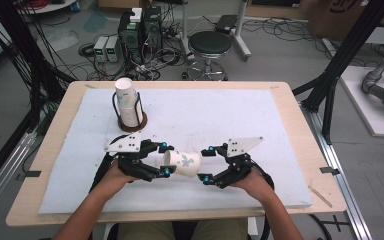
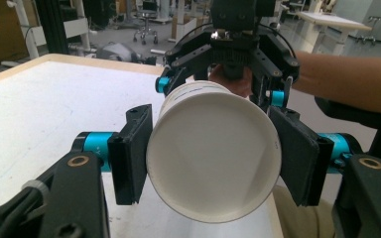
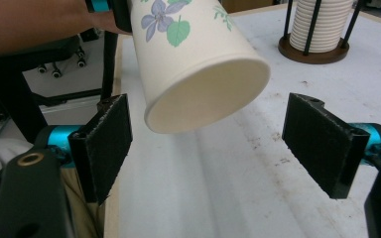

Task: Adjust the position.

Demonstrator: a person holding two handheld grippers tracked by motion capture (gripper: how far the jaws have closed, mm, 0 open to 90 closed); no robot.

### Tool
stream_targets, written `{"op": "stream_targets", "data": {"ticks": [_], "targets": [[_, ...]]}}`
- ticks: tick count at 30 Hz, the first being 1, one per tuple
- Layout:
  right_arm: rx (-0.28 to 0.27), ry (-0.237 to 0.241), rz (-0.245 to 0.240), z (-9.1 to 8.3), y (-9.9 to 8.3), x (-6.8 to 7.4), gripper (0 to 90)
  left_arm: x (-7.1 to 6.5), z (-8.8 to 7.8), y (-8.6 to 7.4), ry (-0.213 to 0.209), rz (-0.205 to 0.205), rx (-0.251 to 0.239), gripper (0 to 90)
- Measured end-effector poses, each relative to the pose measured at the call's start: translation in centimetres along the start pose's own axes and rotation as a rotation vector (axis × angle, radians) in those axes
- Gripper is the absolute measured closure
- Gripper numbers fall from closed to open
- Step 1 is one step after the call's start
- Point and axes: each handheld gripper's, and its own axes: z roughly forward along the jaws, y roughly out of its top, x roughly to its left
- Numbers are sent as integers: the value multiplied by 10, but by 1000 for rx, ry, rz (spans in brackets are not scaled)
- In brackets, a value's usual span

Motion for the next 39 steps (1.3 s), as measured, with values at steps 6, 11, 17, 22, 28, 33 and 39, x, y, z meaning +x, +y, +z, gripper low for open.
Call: {"op": "stream_targets", "data": {"ticks": [6,11,17,22,28,33,39], "targets": [[-13,18,1,-1,0,0,200,-1,0,2,-5,5,-4,367],[-16,38,-3,2,1,0,200,-3,2,3,-28,8,-3,367],[-11,72,-18,8,2,2,200,-6,4,4,-68,4,-16,369],[-31,107,-23,10,3,3,201,-7,5,5,-88,4,-29,371],[-47,146,-35,12,3,4,250,-7,5,5,-98,10,-43,371],[-62,152,-32,11,3,3,287,-7,4,4,-94,2,-47,371],[-41,148,-22,10,3,2,328,-7,5,2,-86,-7,-26,369]]}}
